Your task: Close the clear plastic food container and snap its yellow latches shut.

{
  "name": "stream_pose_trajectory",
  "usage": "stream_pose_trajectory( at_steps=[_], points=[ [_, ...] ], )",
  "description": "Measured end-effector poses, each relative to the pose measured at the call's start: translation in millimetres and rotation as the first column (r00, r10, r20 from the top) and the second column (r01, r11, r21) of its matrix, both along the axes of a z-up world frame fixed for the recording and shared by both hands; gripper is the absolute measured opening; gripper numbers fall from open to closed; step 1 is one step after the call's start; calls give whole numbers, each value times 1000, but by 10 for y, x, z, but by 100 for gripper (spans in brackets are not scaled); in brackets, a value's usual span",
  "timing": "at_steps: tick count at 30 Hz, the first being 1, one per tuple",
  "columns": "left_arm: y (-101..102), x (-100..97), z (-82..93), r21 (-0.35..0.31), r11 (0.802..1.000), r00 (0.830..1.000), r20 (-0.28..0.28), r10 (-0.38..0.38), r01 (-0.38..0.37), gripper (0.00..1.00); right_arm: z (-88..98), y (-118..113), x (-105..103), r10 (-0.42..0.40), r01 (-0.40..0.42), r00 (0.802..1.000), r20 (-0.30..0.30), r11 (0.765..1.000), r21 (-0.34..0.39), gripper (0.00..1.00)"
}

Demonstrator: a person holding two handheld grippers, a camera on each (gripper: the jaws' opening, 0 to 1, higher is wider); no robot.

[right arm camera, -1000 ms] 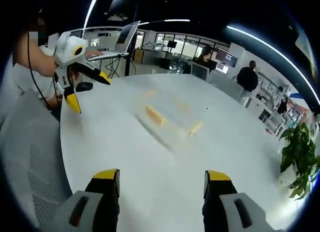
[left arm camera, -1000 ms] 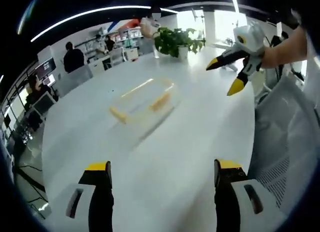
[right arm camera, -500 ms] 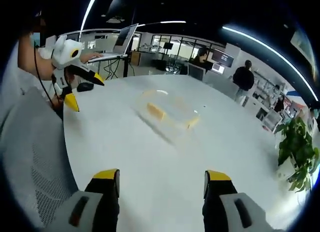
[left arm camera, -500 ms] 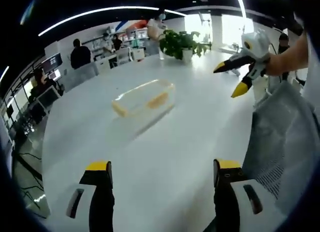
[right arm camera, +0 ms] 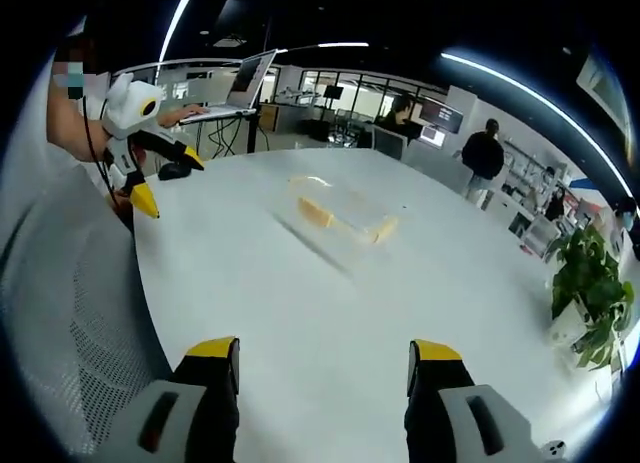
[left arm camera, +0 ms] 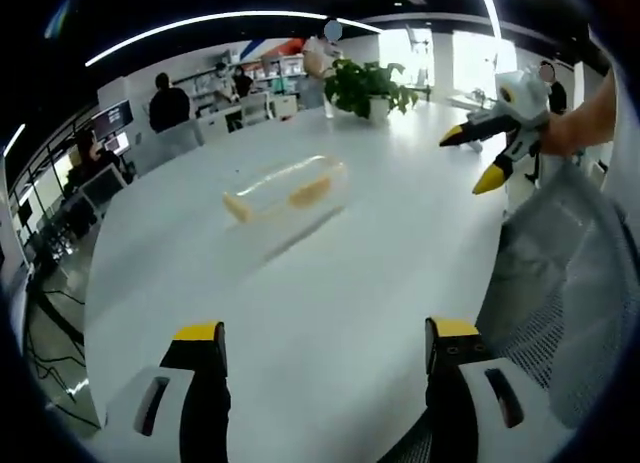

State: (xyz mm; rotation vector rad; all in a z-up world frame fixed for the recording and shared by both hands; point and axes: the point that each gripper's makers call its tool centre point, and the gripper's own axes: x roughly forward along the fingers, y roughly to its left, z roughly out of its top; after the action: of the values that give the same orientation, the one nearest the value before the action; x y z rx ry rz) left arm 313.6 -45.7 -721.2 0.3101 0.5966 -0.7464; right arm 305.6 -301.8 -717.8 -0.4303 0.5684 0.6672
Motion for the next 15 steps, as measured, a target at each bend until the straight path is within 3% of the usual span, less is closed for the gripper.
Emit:
stream_pose_trajectory(
  at_steps=[8,15],
  points=[
    [65,-116,-25,-19,999,999,-14,38,-38,80,-31,-37,-109,-23,23,1000,-1,999,22,66],
    [104,-135,13,-50,995,996,12,86,-86,80,-2,-54,-137,-48,47,999,4,998,51,66]
  ],
)
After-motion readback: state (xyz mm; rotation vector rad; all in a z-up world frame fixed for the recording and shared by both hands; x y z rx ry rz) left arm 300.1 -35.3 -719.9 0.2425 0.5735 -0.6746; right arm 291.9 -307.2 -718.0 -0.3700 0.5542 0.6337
